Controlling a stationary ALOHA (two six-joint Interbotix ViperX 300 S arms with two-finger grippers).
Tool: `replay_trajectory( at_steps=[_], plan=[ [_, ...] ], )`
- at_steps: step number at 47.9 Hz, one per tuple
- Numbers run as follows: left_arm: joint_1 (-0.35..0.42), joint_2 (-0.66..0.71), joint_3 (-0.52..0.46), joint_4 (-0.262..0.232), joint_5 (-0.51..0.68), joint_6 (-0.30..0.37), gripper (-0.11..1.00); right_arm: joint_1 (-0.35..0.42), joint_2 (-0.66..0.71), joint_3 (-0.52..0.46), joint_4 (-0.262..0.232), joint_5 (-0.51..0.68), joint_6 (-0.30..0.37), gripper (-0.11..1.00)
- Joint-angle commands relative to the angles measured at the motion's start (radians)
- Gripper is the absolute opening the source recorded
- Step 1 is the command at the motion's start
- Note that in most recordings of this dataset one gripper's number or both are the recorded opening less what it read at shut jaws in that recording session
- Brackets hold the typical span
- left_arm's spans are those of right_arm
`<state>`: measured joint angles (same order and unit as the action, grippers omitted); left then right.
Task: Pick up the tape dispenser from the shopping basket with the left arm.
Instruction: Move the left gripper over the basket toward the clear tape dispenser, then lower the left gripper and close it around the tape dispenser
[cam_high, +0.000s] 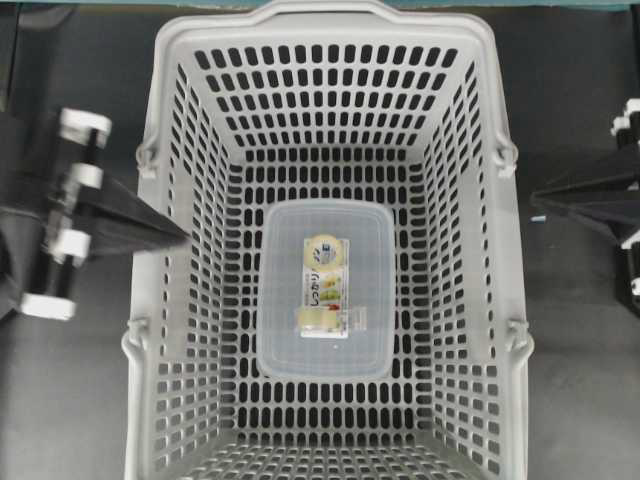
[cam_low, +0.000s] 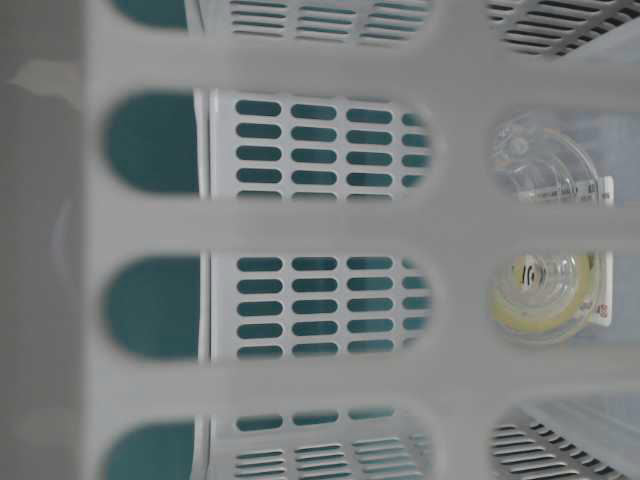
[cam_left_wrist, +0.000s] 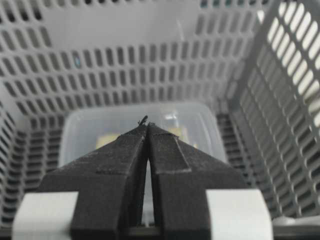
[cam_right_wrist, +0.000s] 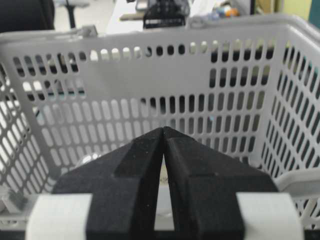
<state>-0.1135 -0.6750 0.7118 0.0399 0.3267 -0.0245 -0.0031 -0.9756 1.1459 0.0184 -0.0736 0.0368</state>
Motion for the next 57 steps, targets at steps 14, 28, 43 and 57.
replay_trajectory(
  at_steps=[14, 28, 43, 57],
  plan=[
    [-0.008, 0.265, -0.276, 0.003, 0.225, -0.031, 0.00, -0.002, -0.018, -0.035, 0.003, 0.084, 0.002, 0.14],
    [-0.012, 0.382, -0.374, 0.003, 0.336, -0.101, 0.01, 0.000, -0.044, -0.041, 0.006, 0.132, 0.018, 0.78],
    [-0.028, 0.534, -0.446, 0.003, 0.428, -0.117, 0.72, 0.000, -0.064, -0.037, 0.005, 0.127, 0.018, 0.74],
    [-0.048, 0.696, -0.508, 0.003, 0.456, -0.138, 0.90, -0.002, -0.067, -0.026, 0.006, 0.118, 0.021, 0.74]
  ],
)
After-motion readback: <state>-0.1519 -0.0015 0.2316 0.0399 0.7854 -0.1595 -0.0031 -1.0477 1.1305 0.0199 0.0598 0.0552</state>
